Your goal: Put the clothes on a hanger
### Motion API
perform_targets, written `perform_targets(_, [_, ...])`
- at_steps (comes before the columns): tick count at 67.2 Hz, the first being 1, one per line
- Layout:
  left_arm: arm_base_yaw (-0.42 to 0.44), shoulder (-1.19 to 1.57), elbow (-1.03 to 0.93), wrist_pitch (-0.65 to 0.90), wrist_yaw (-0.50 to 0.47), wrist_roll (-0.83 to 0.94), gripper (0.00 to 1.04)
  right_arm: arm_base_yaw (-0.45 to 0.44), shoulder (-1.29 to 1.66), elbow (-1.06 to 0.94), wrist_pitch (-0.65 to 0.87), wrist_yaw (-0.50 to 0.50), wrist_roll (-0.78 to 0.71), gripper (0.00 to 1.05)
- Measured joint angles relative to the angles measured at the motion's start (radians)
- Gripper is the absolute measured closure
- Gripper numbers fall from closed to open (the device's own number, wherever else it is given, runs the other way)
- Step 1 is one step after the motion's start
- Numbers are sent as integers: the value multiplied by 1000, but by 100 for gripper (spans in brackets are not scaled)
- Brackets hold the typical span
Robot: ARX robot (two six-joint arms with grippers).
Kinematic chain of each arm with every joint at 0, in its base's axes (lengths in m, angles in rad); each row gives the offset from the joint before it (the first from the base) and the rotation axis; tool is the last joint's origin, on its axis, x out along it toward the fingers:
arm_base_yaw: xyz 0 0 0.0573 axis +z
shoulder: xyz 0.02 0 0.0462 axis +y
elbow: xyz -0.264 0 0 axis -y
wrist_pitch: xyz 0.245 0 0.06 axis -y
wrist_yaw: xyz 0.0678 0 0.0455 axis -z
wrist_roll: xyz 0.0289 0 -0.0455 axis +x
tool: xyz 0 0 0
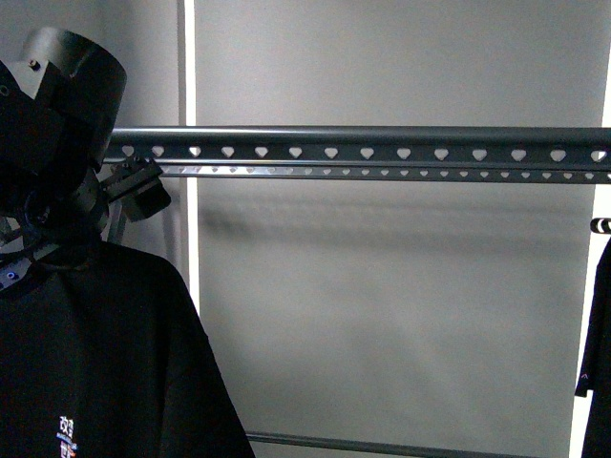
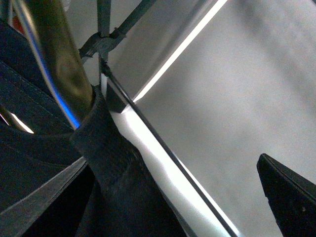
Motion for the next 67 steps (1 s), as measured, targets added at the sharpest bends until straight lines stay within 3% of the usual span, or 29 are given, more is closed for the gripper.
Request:
perform_targets(6, [13, 51, 43, -56, 0, 0, 11, 0, 0, 0, 0, 0, 0, 7])
perform_targets(30, [7, 68, 45, -65, 4, 29, 74, 0, 0, 0, 0, 0, 0, 7])
perform_targets(42, [6, 49, -2, -67, 55, -15, 97, 0, 0, 0, 0, 0, 0, 7])
perform_targets(59, [3, -98, -191, -40, 222, 35, 100, 0, 0, 0, 0, 0, 0, 7])
perform_targets(67, [-48, -312, -377, -81, 469, 243, 100, 0, 0, 0, 0, 0, 0, 7])
